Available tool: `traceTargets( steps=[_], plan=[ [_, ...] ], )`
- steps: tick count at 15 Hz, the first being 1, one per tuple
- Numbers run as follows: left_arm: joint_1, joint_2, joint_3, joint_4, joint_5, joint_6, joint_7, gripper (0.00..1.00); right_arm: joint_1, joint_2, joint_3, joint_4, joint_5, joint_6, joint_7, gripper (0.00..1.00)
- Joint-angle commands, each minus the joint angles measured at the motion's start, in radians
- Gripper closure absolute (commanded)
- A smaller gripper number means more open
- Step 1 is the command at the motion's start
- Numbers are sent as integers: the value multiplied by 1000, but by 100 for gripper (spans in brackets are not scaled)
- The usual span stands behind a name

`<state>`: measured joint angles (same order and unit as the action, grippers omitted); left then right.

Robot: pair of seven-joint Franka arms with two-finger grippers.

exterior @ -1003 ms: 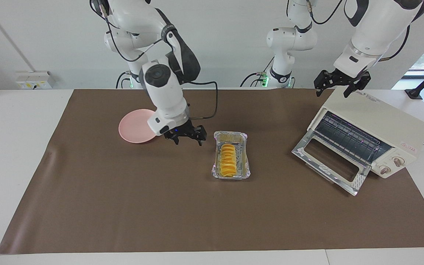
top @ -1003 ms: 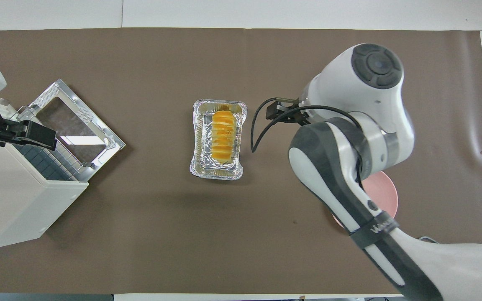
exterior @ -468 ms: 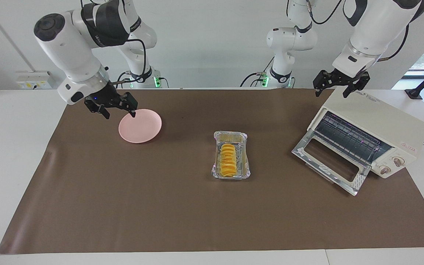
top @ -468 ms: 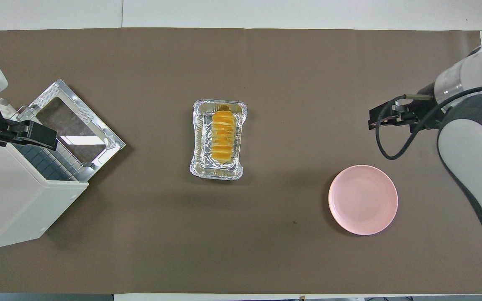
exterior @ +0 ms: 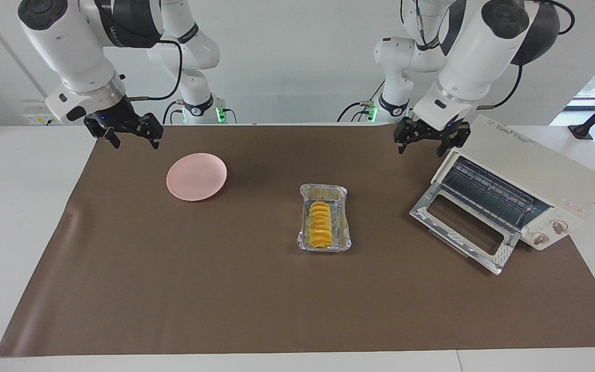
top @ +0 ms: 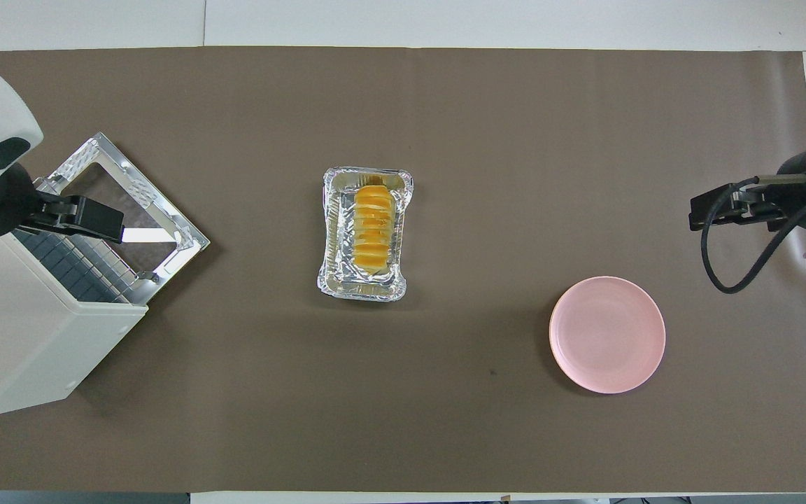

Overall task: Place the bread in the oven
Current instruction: 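Reach the left gripper over and grasp the foil tray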

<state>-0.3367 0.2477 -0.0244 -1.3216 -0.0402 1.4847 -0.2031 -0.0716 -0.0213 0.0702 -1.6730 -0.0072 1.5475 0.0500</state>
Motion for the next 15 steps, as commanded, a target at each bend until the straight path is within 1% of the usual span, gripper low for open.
traceTargets(
  steps=[1, 2, 3, 4, 6, 7, 9, 10, 11, 12, 14, 15],
  plan=[
    [-115, 299, 26, 329, -23, -46, -169, 0, -7, -9, 2, -5, -16, -3, -24, 0],
    [-152, 333, 23, 337, -21, 9, -218, 0, -7, -8, 2, -5, -19, 0, -24, 0],
    [-183, 343, 23, 335, -23, 46, -257, 0, -5, -8, 2, -8, -20, 3, -24, 0],
    [-206, 349, 18, 331, -23, 64, -278, 0, -4, -8, 2, -10, -22, 5, -24, 0],
    [-266, 386, 20, 318, -17, 100, -320, 0, -4, -11, 2, -14, -23, 6, -24, 0],
    [-289, 399, 20, 288, -13, 127, -341, 0, -4, -12, 2, -20, -27, 14, -25, 0],
    [-306, 397, 18, 204, -12, 208, -351, 0, -5, -23, 2, -50, -31, 48, -26, 0],
    [-311, 397, 18, 147, -13, 241, -349, 0, -7, -28, 2, -62, -31, 49, -19, 0],
    [-324, 392, 17, 68, -15, 309, -349, 0, -7, -29, 2, -59, -28, 42, -15, 0],
    [-326, 387, 17, 32, -15, 336, -349, 0, -5, -29, 2, -59, -28, 42, -12, 0],
    [-329, 366, 14, -11, -20, 342, -352, 0, -4, -35, 3, -56, -28, 40, -16, 0],
    [-337, 358, 14, -28, -20, 344, -355, 2, -2, -40, 3, -56, -28, 40, -18, 0]
  ],
)
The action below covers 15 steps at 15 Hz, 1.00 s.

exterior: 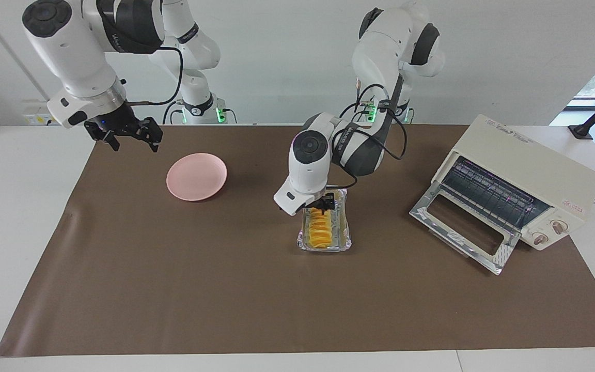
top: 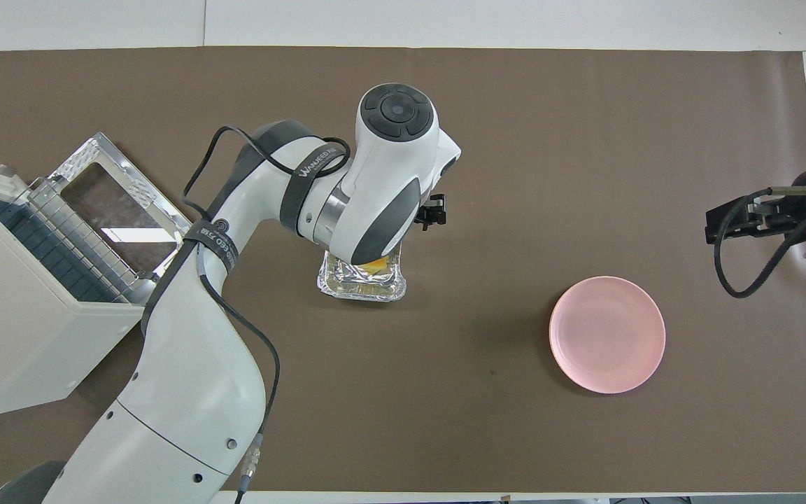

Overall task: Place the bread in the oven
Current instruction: 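Reach the left gripper over and grasp the foil tray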

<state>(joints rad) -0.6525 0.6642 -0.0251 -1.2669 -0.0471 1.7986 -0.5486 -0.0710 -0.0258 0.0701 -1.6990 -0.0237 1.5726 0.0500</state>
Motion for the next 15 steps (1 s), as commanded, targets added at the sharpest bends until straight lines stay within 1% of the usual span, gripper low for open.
traceTargets(
  steps=[1, 3, 5, 6, 8, 9, 11, 13, 14, 15],
  plan=[
    [-27, -66, 14, -103, -13, 36, -17, 5, -4, -39, 4, -30, -12, 15, -18, 0],
    [-36, -77, 13, -124, -17, 45, -25, 13, -4, -39, 4, -28, -12, 15, -18, 0],
    [-39, -80, 10, -147, -17, 79, -62, 30, -4, -39, 4, -28, -12, 15, -18, 0],
    [-41, -83, 8, -153, -17, 100, -73, 35, -4, -39, 4, -28, -12, 15, -18, 0],
    [-55, -106, 8, -205, -17, 134, -73, 42, -4, -39, 4, -28, -12, 15, -18, 0],
    [-55, -110, 8, -227, -17, 148, -74, 43, -4, -39, 4, -28, -12, 15, -18, 0],
    [-56, -117, 8, -235, -17, 146, -74, 50, -4, -39, 4, -30, -12, 15, -18, 0],
    [-67, -118, 8, -241, -17, 142, -79, 55, -4, -39, 4, -28, -12, 15, -18, 0],
    [-65, -118, 10, -244, -17, 149, -79, 60, -4, -39, 4, -28, -12, 15, -18, 0],
    [-64, -121, 10, -253, -17, 151, -77, 61, -4, -39, 4, -28, -12, 15, -18, 0]
  ],
)
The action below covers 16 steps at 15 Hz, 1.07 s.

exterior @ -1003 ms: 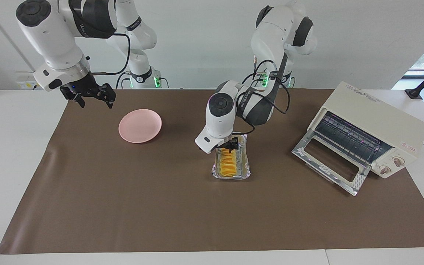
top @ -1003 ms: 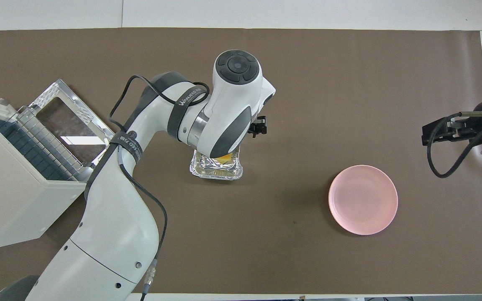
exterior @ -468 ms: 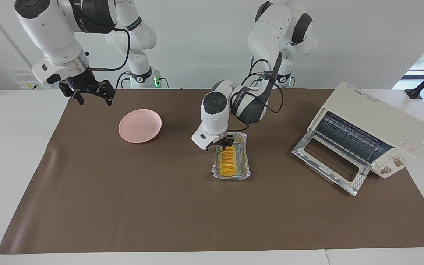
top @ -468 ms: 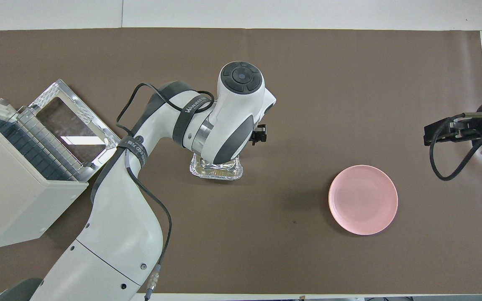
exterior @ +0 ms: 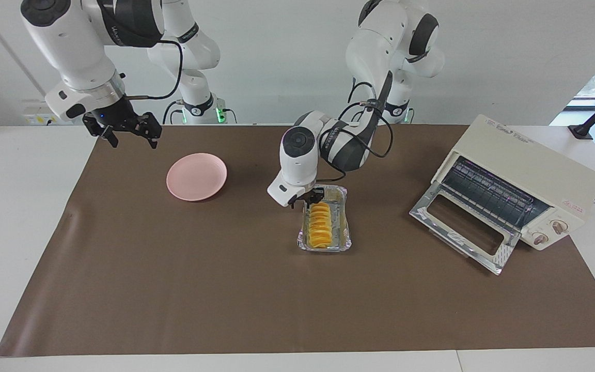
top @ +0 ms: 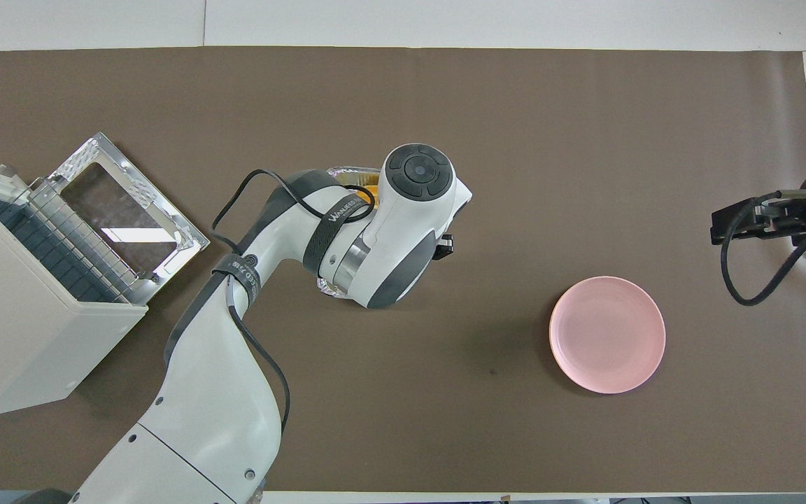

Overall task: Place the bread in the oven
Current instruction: 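Reach the left gripper over and grasp the foil tray, then lift the foil tray with the left gripper and carry it into the oven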

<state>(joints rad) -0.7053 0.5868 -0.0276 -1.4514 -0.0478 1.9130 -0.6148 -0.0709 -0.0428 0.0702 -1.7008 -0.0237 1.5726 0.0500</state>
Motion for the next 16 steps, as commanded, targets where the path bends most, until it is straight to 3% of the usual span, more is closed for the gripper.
traceTargets(
  steps=[1, 8, 9, 10, 11, 16],
  plan=[
    [-11, -48, 11, -73, -17, 40, -11, 62, -4, -22, 3, -27, -12, 15, -18, 0],
    [-11, -56, 12, -139, -17, 130, -13, 65, -4, -22, 3, -27, -12, 15, -18, 0],
    [-13, -59, 12, -151, -18, 150, -14, 68, -4, -22, 3, -27, -12, 15, -18, 0],
    [-14, -61, 12, -161, -17, 161, -17, 78, -4, -22, 3, -28, -12, 15, -18, 0],
    [-13, -59, 11, -159, -17, 159, -22, 99, -4, -22, 3, -27, -12, 15, -18, 0],
    [4, -59, 18, -135, -20, 95, -112, 100, -4, -22, 3, -27, -12, 15, -18, 0]
  ],
)
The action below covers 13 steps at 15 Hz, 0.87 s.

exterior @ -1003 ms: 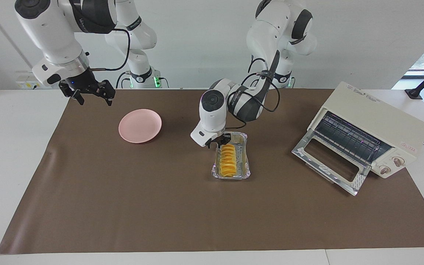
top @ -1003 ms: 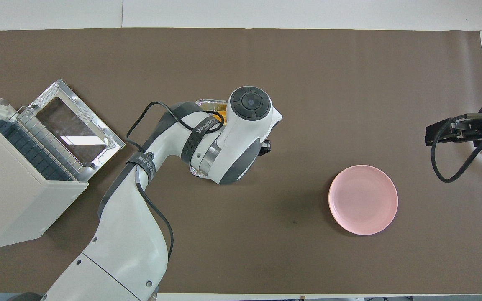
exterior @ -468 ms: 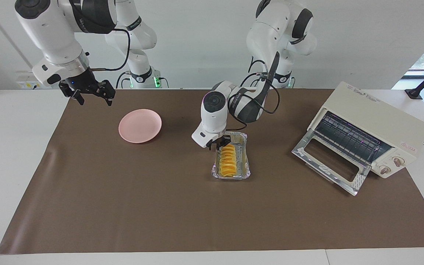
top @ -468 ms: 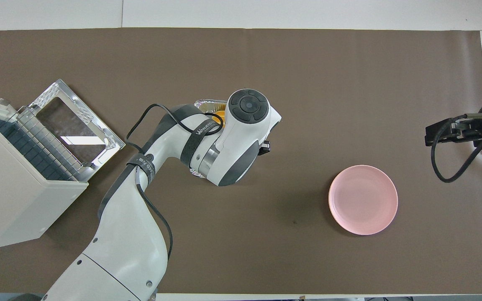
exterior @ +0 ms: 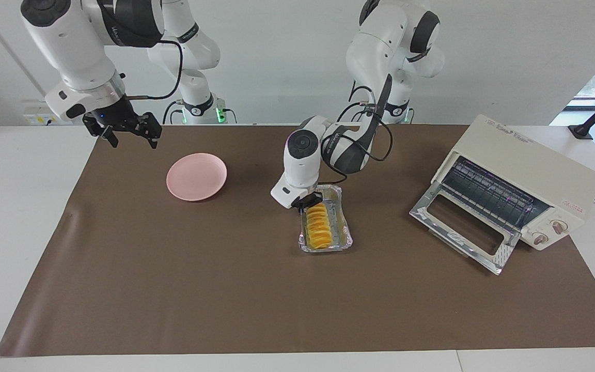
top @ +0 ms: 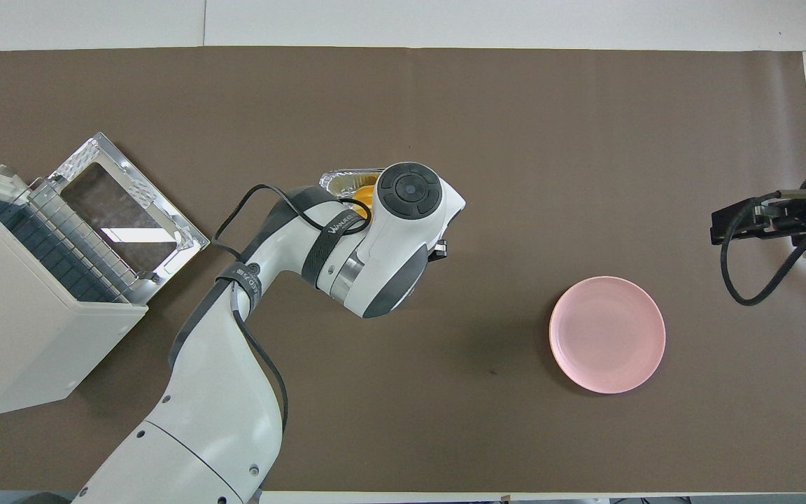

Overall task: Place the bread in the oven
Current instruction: 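Lift the foil tray with the left gripper and carry it into the oven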

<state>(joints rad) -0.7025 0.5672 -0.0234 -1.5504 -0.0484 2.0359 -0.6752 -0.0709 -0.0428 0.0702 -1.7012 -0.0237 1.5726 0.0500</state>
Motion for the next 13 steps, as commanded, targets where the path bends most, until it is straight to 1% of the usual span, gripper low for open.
traceTargets(
  steps=[1, 4, 6, 8, 10, 12, 13],
  plan=[
    [3, -39, 19, -17, -21, -54, -61, 100, -4, -22, 3, -26, -12, 15, -18, 0],
    [46, -36, 25, 71, -36, -175, -118, 100, -4, -22, 3, -26, -12, 15, -18, 0],
    [60, -46, 63, 108, -37, -226, -197, 100, -4, -22, 3, -26, -12, 15, -18, 0],
    [60, -87, 120, 109, -34, -243, -260, 100, -4, -22, 3, -26, -12, 15, -18, 0],
    [60, -108, 205, 112, -37, -292, -318, 100, -4, -22, 3, -26, -12, 15, -18, 0],
    [69, -118, 267, 104, -37, -307, -322, 100, -4, -22, 3, -26, -12, 15, -18, 0],
    [98, -118, 292, 99, -39, -304, -319, 100, -4, -22, 3, -26, -12, 15, -18, 0]
  ],
)
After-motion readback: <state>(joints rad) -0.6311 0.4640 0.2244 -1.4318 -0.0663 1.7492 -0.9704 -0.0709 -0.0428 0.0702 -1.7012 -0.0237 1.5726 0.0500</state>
